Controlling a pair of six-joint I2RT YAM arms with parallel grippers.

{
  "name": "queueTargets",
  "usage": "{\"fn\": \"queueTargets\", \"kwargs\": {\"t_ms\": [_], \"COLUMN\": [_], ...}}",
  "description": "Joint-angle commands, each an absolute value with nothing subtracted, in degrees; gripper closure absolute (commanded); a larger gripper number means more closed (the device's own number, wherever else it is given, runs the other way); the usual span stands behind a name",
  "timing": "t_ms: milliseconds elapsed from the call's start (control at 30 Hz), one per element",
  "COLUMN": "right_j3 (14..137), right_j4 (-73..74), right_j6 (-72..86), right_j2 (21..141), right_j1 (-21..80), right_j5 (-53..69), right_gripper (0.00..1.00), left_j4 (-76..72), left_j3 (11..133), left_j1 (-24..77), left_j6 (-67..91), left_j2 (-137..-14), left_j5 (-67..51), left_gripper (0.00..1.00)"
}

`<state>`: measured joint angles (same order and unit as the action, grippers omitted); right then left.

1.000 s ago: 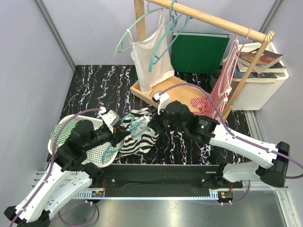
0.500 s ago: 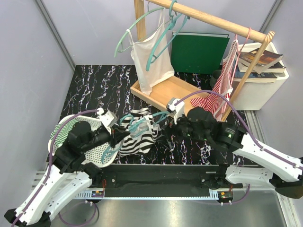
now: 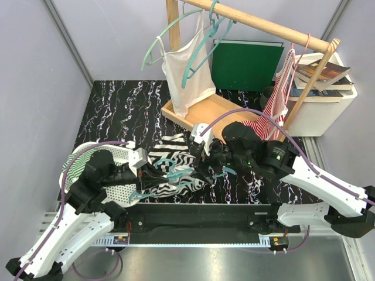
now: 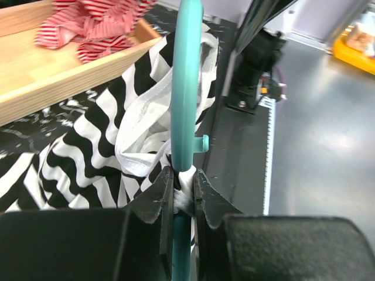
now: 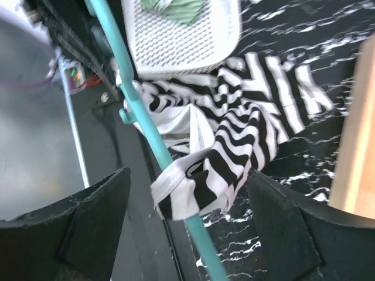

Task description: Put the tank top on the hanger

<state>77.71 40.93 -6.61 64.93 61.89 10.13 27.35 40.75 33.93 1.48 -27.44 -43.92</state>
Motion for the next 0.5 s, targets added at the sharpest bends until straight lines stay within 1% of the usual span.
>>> {"fn": "queueTargets", "kwargs": {"t_ms": [0,100,333,433,467], "right_j3": [79.28,78.05,75.94,75.76,75.85], "right_j4": [44.47,44.65,44.56,44.65,44.65], "right_j6": [-10.55,-9.85,-8.97,-8.96,-8.96], "right_j2": [65.92,65.92,65.83,66.62,66.8], "right_j1": [62.31,62.23,62.31,62.31,62.23], "right_j5": [19.67,22.93,27.77,28.04,28.12], "right_gripper": [0.17,0.19,0.21,0.27,0.31], "left_j4": [22.59,22.59,22.59,22.68,22.59], "left_j3": [41.13,41.13,40.96,40.96,40.87], "left_j1": [33.84,33.84,33.84,33.75,33.84], "left_j6": [0.88,0.79,0.7,0.7,0.7], "left_j2": [-27.07,-27.07,-26.9,-26.89,-26.89], "left_j5": [-51.33,-51.33,-50.45,-50.62,-50.54], "left_gripper": [1.0,1.0,1.0,1.0,1.0]}}
